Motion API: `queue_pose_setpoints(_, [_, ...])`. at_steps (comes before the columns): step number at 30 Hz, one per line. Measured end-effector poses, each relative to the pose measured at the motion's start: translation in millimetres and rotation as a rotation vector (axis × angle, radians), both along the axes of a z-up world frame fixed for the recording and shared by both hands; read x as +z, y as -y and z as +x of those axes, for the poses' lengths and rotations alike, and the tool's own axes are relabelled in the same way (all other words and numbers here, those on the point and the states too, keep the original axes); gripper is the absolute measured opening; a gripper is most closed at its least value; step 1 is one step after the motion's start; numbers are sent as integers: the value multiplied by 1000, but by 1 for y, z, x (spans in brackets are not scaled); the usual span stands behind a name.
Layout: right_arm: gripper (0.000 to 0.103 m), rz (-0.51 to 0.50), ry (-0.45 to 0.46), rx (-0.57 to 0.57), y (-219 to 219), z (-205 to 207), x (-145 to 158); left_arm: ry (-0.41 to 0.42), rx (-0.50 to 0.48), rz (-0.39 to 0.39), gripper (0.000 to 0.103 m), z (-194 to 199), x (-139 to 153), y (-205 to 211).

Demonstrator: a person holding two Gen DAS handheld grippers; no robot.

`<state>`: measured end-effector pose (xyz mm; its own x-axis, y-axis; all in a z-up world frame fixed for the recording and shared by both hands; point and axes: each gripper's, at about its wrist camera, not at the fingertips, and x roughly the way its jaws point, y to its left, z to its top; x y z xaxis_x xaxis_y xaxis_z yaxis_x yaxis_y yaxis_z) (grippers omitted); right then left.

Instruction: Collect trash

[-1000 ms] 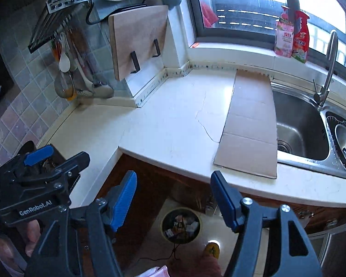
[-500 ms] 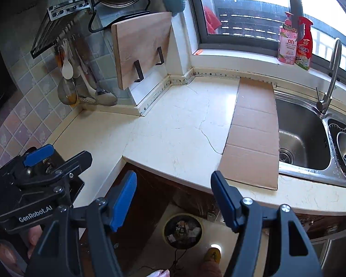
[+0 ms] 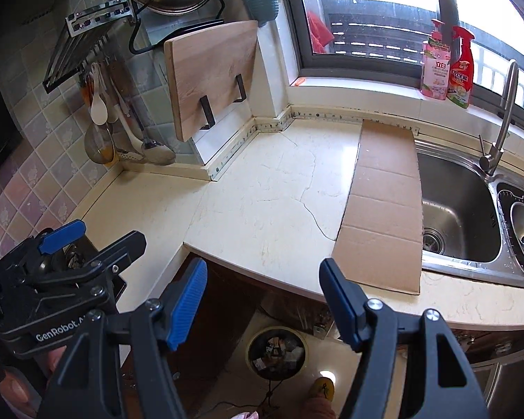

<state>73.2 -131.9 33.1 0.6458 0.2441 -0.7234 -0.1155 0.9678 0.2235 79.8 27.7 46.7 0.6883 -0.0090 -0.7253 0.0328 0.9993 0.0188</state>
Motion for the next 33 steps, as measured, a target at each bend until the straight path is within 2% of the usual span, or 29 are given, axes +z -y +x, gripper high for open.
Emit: queue_pose_setpoints(33, [67, 1, 8, 4, 0, 5, 2, -15, -5, 5, 97, 10, -7, 3])
